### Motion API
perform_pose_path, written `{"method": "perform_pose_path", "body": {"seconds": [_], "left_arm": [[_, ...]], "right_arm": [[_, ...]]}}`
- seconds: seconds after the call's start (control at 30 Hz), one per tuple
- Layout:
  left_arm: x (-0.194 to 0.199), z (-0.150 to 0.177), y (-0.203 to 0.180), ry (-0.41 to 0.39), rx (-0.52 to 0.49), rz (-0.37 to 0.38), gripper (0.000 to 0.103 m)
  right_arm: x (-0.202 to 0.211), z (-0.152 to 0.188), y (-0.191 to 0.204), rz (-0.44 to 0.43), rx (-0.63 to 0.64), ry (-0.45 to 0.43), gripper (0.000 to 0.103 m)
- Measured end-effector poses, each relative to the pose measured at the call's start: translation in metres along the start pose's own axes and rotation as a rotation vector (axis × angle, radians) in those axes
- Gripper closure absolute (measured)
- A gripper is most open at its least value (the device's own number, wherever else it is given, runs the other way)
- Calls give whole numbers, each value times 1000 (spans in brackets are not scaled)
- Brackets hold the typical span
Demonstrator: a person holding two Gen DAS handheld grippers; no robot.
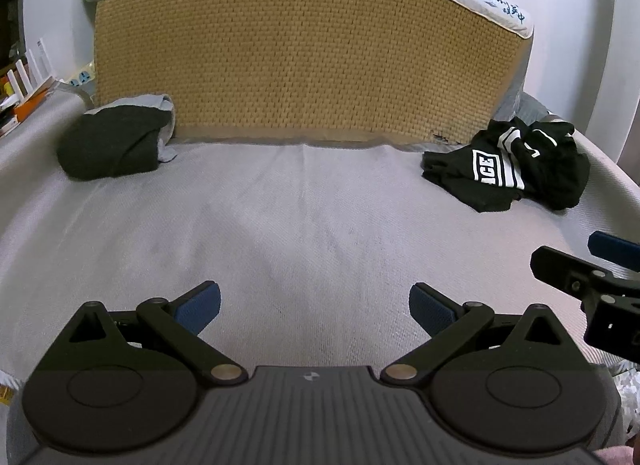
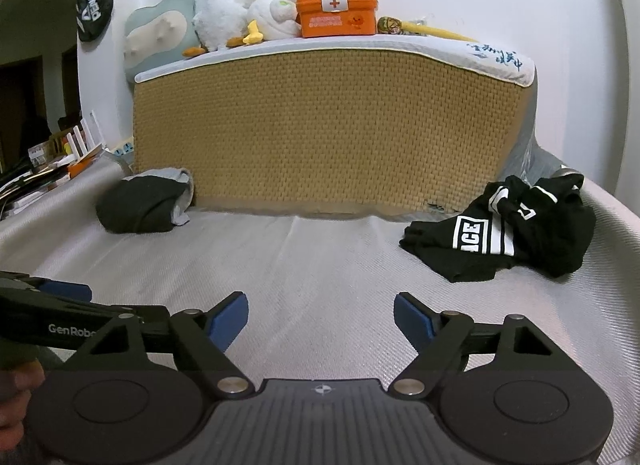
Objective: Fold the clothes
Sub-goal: 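Move both open tools toward the black ACE shirt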
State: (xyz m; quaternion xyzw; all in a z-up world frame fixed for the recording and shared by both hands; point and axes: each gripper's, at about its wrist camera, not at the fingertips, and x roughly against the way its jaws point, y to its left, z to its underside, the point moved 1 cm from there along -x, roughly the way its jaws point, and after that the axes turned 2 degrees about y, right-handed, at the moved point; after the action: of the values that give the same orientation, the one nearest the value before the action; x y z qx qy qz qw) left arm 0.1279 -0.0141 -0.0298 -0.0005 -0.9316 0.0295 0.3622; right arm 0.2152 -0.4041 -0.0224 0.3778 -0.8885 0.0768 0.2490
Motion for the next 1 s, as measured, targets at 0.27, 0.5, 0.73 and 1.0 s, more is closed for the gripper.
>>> {"method": "perform_pose_path", "body": {"seconds": [0.27, 0.5, 0.73, 1.0], "left_arm": [[-22, -12, 4, -18, -18, 27, 0], [-47, -19, 11, 13, 6, 62, 0], [-58, -15, 8, 37, 11, 85, 2], [-71, -21, 2, 22, -36, 63, 5]], "right_arm": [[-25, -3, -16, -11, -20, 2, 22], [-50, 13, -36, -3, 39, 0, 31], [-64, 21, -63, -5, -38, 3, 33], [-77, 19, -63, -32, -76, -54, 34]]}}
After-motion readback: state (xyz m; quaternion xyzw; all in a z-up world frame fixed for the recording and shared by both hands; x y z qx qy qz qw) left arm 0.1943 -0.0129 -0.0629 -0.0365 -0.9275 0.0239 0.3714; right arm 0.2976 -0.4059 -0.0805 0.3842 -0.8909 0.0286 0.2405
